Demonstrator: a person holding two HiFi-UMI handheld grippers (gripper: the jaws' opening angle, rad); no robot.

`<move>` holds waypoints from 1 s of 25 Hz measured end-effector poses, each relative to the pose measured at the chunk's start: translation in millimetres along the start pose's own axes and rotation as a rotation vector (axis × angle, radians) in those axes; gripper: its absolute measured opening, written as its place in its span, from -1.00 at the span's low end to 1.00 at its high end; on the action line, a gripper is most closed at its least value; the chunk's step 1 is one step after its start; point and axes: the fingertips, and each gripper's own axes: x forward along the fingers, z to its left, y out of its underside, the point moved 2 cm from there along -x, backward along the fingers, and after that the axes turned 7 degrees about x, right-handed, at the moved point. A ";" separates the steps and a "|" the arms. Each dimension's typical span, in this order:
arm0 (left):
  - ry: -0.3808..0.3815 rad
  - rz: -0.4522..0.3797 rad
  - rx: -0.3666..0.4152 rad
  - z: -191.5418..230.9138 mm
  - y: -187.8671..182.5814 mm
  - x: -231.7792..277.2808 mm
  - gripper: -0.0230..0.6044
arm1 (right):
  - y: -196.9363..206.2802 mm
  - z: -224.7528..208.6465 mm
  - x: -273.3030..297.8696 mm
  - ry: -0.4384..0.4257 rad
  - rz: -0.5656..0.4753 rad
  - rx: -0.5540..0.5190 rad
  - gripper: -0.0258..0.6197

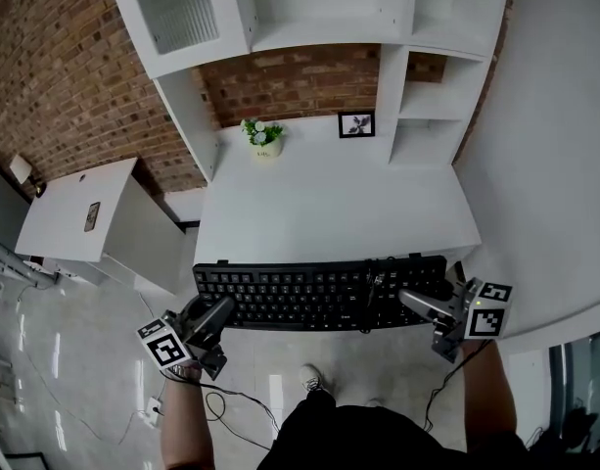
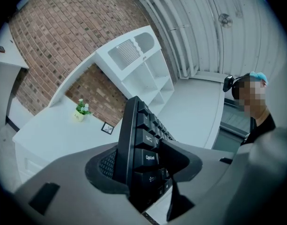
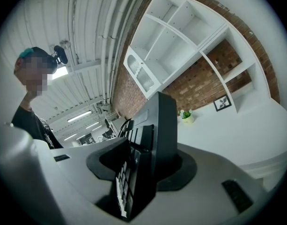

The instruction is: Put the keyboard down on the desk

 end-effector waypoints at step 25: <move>0.018 -0.010 0.021 80.7 -53.2 -16.5 -0.15 | -21.3 1.2 93.8 0.011 -0.020 -0.026 -0.31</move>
